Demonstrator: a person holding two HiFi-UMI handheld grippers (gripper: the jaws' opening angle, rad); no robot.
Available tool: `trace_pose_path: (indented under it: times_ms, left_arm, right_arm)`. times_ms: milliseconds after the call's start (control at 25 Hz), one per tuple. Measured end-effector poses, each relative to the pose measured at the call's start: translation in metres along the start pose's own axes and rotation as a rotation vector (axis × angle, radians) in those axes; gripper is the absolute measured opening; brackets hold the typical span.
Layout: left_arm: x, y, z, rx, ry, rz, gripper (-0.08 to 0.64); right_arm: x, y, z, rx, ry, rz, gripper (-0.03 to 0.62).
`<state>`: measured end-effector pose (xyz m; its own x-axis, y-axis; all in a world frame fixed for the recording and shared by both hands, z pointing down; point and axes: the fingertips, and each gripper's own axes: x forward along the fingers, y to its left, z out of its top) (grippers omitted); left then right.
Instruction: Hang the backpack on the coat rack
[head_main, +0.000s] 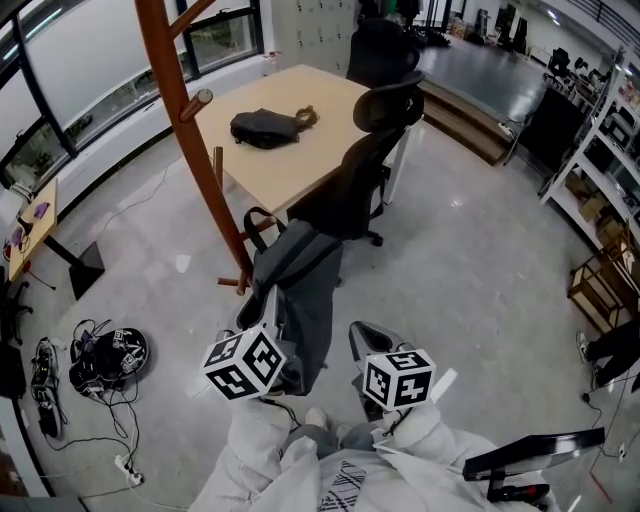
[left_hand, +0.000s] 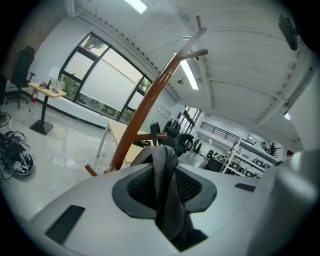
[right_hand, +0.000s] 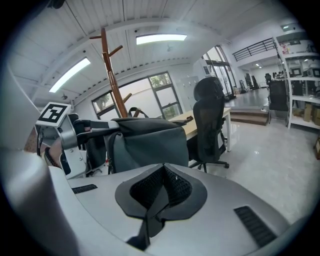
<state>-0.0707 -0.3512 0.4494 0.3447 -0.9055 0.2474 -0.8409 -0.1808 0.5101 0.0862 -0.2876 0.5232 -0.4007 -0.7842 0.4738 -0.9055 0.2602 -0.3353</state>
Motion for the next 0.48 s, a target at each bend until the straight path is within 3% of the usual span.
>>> trace_pose_path:
  times_ms: [480]
  left_arm:
    - [0.004,0.012,-0.004,-0.037,-0.002,0.032,0.094]
  right_arm:
    - [0.004,-0.003,-0.003,-0.013,0.025,-0.009,0.012]
